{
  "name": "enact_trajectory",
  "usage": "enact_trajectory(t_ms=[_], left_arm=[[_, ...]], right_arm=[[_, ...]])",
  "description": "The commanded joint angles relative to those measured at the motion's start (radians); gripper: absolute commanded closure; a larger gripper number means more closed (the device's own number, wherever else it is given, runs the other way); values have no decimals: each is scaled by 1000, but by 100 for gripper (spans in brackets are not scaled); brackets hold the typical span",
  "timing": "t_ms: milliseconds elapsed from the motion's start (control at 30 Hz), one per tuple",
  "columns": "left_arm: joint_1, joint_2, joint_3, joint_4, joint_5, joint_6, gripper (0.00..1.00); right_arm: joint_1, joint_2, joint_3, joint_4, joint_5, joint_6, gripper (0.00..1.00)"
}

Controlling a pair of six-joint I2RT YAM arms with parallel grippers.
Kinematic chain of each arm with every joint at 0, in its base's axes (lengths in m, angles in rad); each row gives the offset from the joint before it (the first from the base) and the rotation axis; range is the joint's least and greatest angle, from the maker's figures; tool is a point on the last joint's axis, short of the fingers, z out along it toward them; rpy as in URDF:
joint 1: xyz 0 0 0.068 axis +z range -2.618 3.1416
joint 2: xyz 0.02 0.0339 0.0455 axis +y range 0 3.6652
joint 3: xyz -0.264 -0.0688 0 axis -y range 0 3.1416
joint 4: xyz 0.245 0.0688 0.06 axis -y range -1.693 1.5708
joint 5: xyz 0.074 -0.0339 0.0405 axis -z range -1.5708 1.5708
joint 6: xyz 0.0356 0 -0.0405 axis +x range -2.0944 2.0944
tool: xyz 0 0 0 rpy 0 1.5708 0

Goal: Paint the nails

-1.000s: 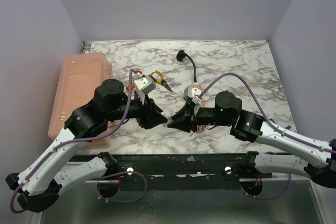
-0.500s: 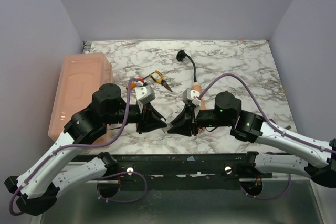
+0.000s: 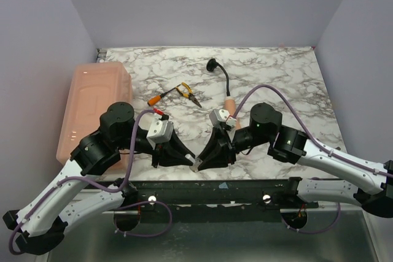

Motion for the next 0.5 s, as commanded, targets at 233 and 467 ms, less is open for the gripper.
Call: enact_trajectory(t_ms=[233, 467], left_arm=[[-3, -62, -16, -57, -17, 21, 30], [-3, -134, -6, -40, -246, -108, 23]], right_arm=[[2, 3, 91, -74, -129, -53, 100], [2, 8, 113, -151, -30, -97, 100]])
